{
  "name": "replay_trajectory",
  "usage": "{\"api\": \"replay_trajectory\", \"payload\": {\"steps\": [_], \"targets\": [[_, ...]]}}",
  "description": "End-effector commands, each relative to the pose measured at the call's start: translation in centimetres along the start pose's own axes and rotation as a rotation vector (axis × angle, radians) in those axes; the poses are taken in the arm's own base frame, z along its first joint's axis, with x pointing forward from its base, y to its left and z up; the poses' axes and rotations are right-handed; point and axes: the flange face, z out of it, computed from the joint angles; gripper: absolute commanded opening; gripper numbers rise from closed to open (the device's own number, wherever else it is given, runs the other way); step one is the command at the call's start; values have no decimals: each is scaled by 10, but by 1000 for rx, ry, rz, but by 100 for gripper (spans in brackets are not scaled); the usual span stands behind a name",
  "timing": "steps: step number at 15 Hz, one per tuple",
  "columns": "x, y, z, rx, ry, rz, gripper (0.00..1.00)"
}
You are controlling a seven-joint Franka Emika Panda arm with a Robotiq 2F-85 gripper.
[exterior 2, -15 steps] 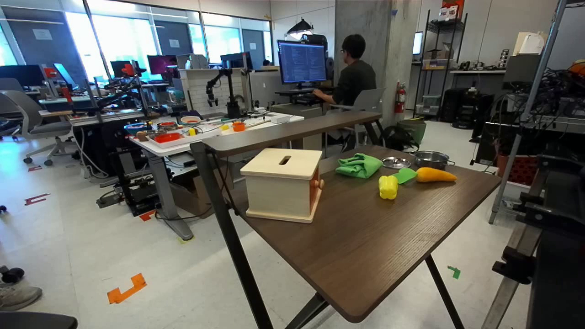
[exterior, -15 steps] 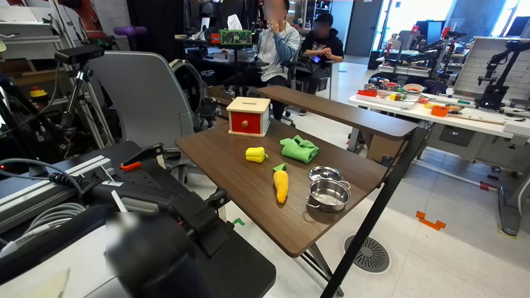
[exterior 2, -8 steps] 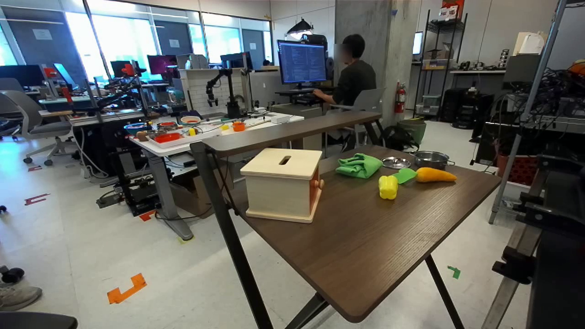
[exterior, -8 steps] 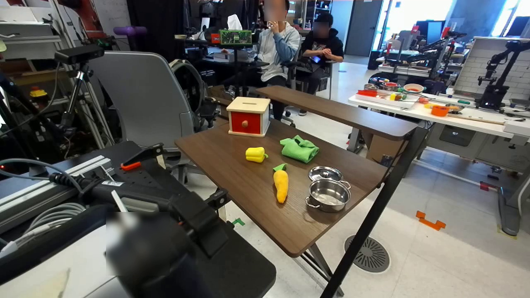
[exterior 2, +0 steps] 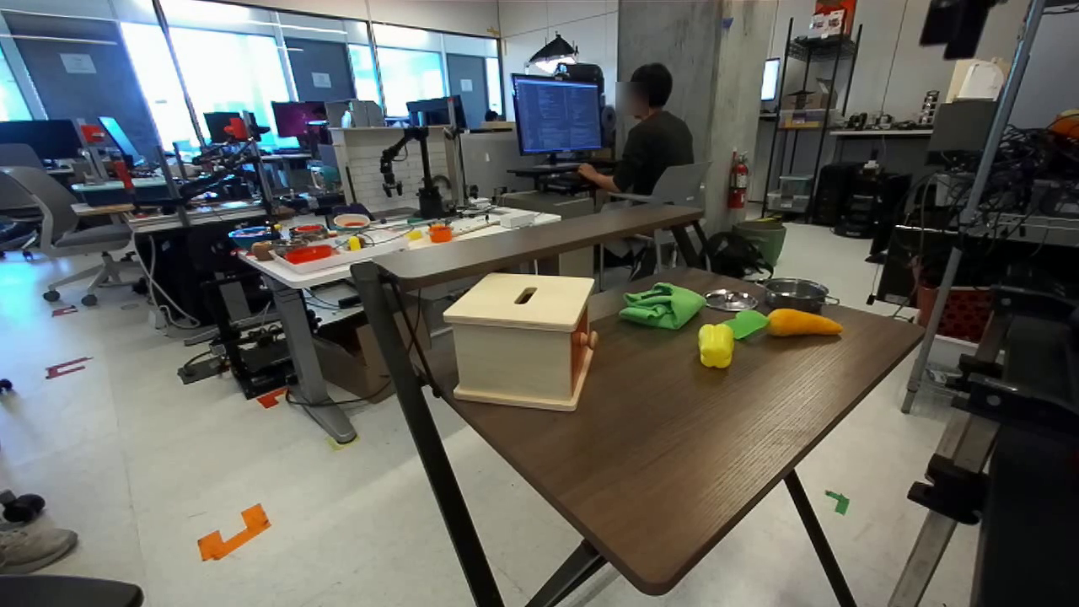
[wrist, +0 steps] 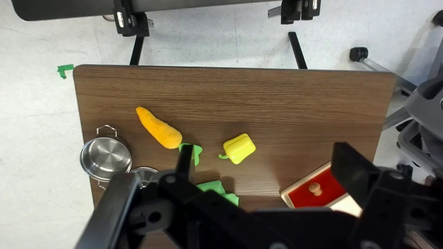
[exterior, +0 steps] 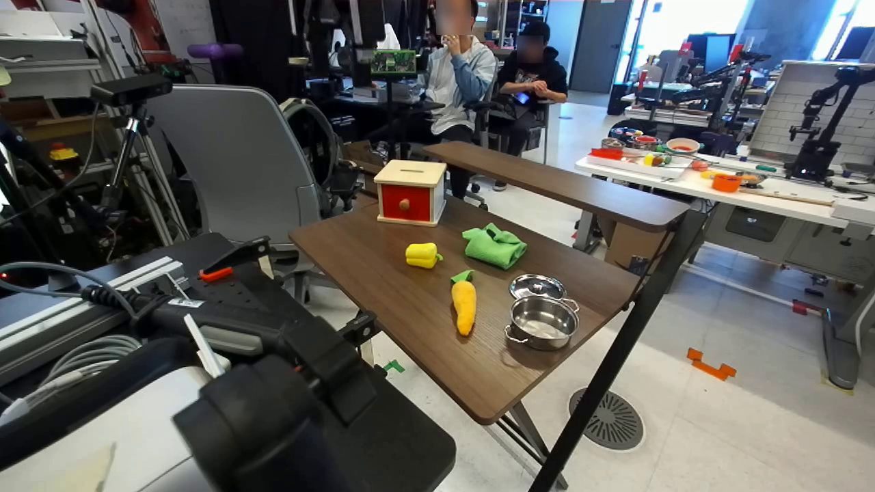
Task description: Move the green towel forward
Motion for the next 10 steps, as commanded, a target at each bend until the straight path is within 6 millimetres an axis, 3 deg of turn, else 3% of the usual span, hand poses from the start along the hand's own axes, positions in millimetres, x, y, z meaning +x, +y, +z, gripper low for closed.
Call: {"api": "replay_trajectory", "payload": {"steps": [1,5,10], "targets": [[51,3,45,52,-44,37,100],[104,27,97,146,-102,111,100],[164,73,157,206,-119,292,100]]}}
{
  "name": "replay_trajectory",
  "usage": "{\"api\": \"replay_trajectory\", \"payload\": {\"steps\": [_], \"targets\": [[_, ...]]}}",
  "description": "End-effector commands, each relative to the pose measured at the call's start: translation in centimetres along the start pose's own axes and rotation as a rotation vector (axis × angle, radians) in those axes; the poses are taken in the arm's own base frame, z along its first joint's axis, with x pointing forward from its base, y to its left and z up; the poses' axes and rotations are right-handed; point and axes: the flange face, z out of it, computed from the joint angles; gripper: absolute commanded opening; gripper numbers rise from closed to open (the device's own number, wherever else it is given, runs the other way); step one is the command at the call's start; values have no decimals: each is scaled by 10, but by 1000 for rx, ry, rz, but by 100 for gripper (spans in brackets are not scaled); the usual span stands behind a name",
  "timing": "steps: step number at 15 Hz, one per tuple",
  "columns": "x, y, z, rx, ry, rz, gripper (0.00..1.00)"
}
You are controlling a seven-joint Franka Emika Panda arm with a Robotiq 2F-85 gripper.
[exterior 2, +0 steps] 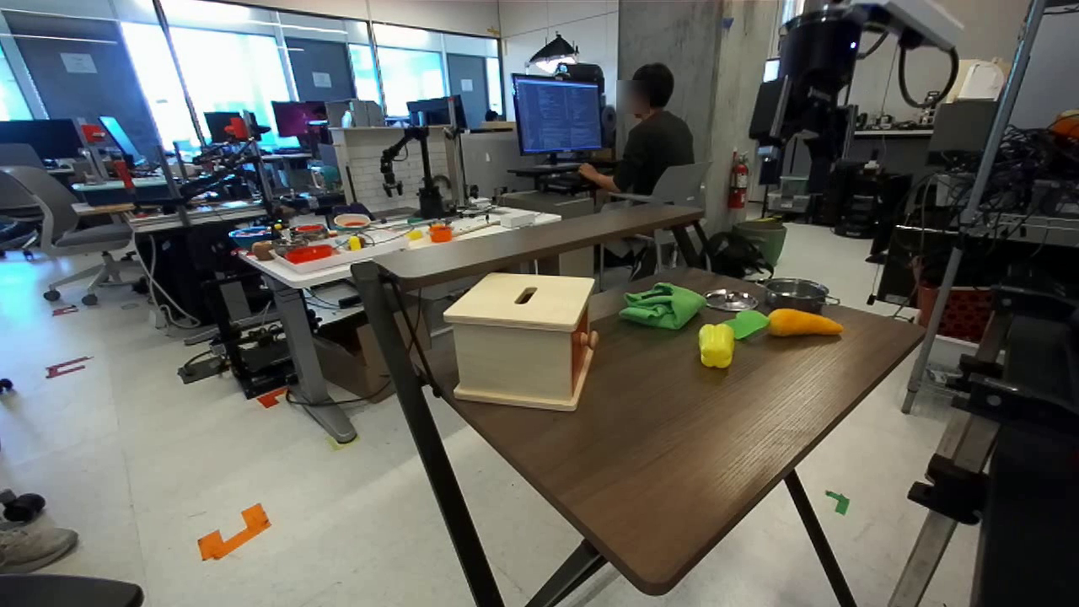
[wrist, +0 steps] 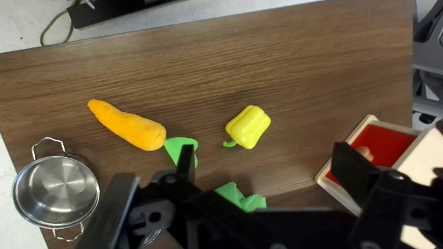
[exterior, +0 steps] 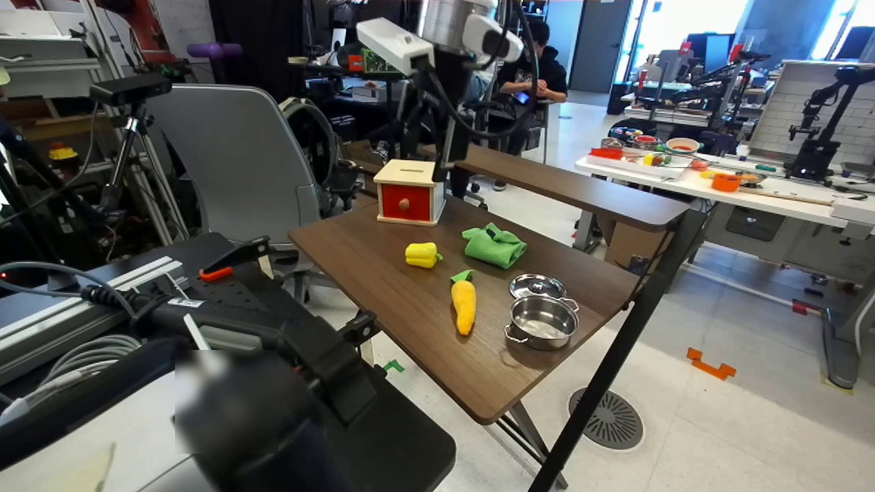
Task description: Move the green towel forward
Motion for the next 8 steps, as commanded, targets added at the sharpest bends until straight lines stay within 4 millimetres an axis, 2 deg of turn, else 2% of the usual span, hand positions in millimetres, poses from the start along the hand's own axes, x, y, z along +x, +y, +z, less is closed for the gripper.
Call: {"api": "replay_trajectory", "payload": {"steps": [1,4,8], "targets": [[57,23,31,45,16,112,100],[92,31,57,56,62,196,100],[129,25,88,47,146,271,100]]}}
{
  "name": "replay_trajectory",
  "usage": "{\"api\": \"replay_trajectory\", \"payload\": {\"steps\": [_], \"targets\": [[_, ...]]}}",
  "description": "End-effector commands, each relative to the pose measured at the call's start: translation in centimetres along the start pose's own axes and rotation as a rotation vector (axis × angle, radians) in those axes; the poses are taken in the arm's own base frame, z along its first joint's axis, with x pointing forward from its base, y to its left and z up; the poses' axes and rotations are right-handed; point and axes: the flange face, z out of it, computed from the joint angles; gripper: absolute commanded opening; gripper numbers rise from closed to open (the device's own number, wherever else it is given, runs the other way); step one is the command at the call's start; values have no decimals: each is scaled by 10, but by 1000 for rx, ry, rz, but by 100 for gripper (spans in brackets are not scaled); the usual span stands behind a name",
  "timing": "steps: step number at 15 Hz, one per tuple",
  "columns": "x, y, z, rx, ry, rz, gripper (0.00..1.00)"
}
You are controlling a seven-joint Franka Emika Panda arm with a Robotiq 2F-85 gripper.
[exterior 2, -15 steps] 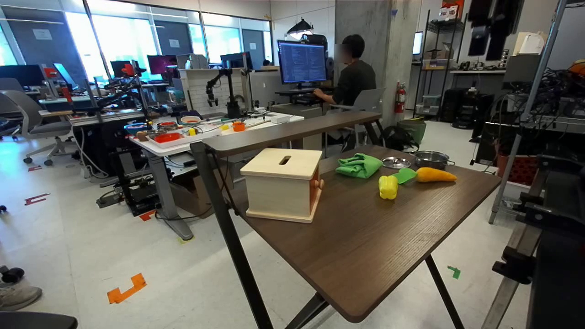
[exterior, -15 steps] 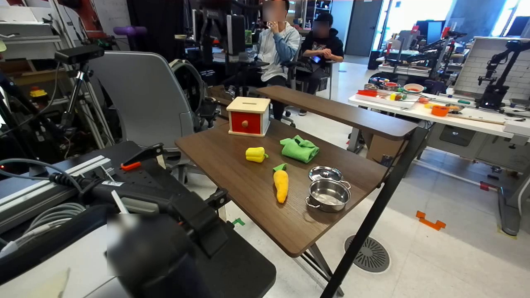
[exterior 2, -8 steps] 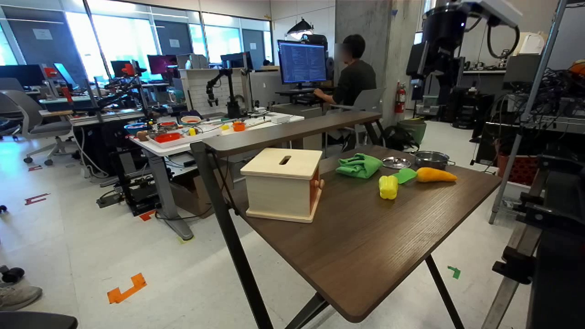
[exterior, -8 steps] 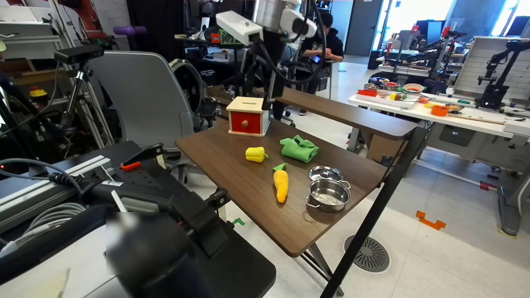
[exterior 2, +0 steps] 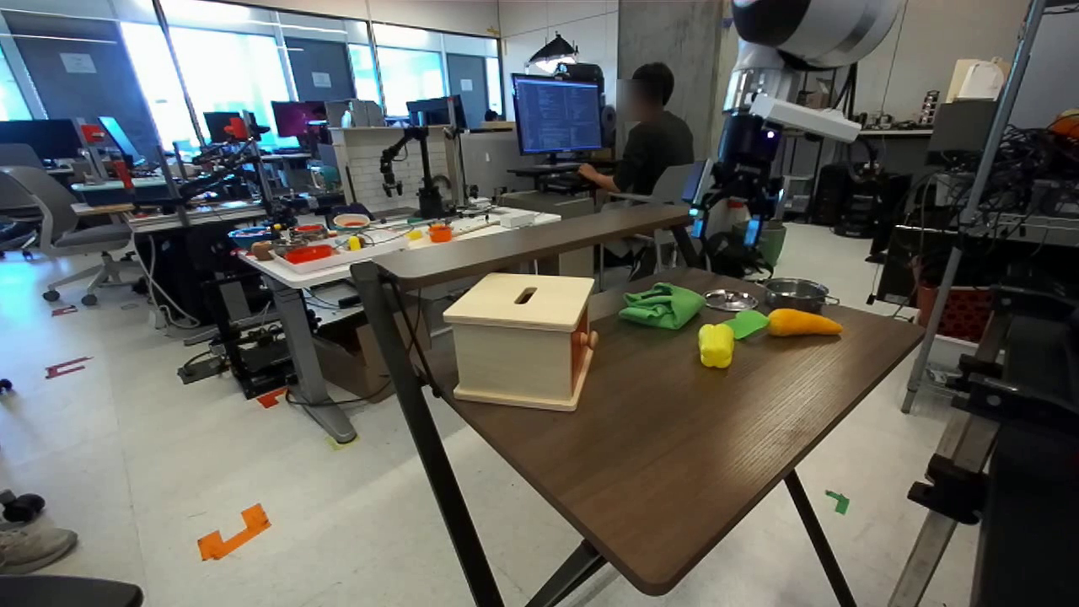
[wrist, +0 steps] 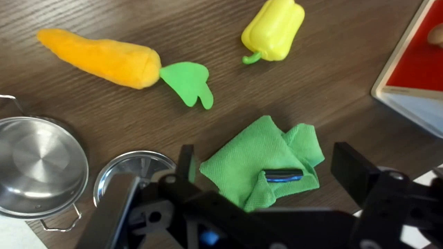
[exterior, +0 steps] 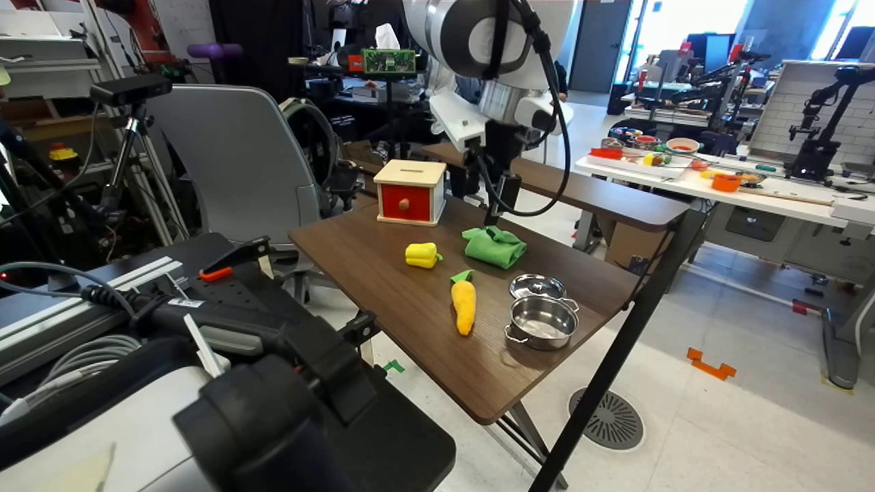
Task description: Move the green towel forward
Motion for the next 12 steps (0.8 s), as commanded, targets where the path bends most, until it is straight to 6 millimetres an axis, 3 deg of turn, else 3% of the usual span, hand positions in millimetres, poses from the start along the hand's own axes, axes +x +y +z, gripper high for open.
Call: {"api": "replay_trajectory", "payload": {"steps": [1,8,12], "targets": [[33,-18,30,11,77,68,100],[55,-45,81,-28,109,128,100],[64,-45,103,-51,108,154,100]]}}
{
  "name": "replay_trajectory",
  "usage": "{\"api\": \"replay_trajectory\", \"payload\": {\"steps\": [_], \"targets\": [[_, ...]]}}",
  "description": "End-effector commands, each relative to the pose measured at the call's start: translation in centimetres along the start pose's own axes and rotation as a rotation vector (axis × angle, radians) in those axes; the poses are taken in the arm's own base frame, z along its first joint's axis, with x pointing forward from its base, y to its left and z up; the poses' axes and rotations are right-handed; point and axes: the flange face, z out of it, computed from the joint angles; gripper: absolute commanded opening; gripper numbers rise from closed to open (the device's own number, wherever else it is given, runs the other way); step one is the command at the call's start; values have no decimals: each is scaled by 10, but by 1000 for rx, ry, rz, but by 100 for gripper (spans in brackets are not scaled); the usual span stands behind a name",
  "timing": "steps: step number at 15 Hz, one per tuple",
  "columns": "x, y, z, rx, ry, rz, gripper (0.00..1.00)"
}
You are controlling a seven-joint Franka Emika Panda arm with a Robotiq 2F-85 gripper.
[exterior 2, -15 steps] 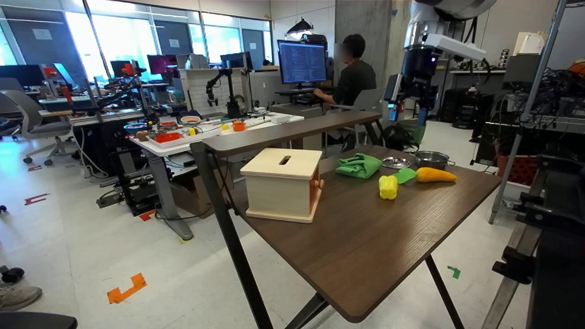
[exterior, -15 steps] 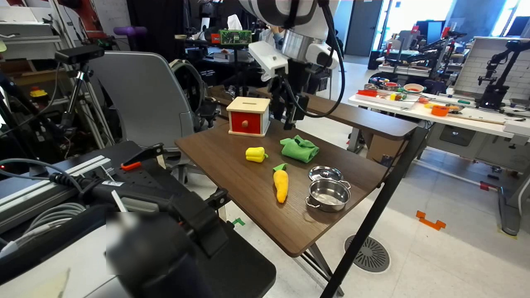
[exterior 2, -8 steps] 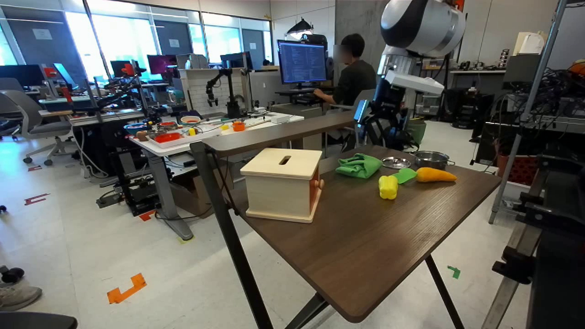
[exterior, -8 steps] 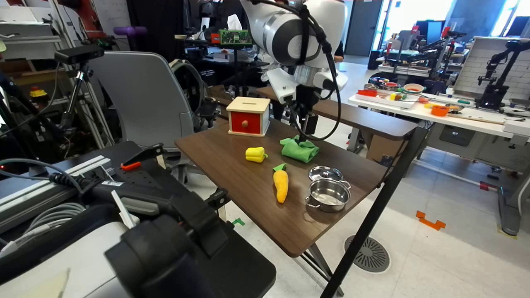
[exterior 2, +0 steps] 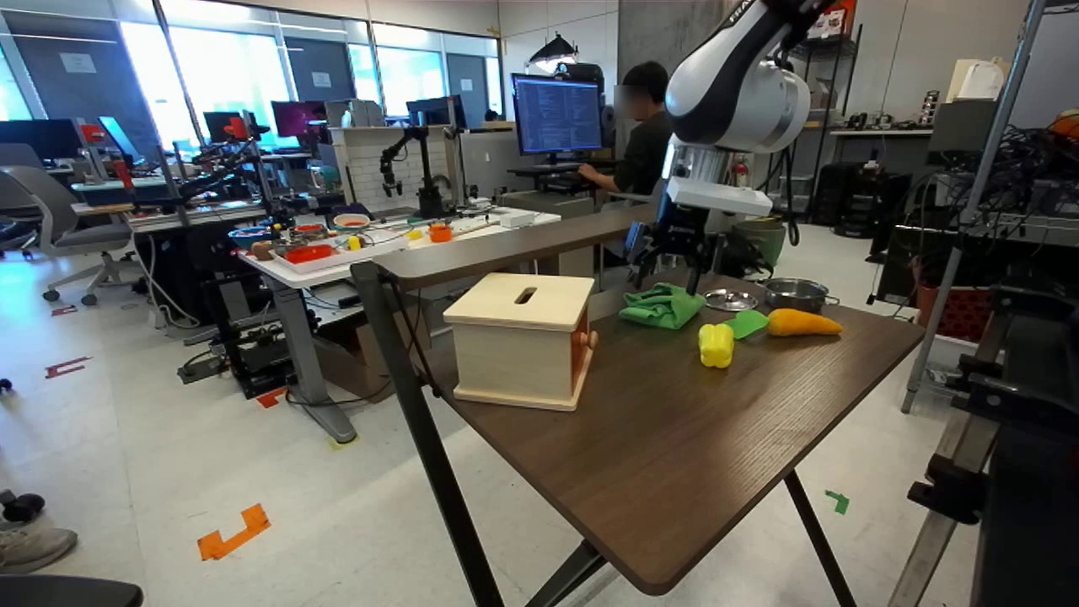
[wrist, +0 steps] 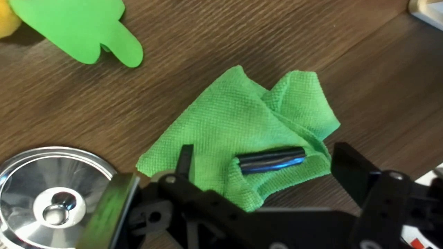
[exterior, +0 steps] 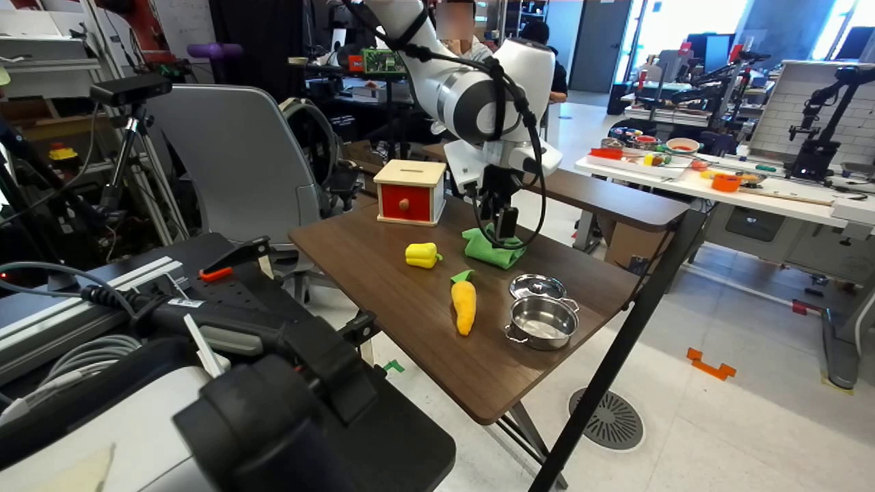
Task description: Move the green towel forward
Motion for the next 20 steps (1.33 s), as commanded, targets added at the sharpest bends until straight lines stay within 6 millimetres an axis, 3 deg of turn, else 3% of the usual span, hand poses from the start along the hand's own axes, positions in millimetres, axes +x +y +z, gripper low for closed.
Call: {"api": "replay_trajectory", "payload": {"steps": [1,5,9,15,20], "targets": [[13,-4,17,-32,15,21,100],[12,-1,32,-50,-2,19,100],[-1,5,51,-82,-80,8,100],[-30,5,63,-146,-144,-53,100],[-69,1,79,-204,-185,-128,100]]}}
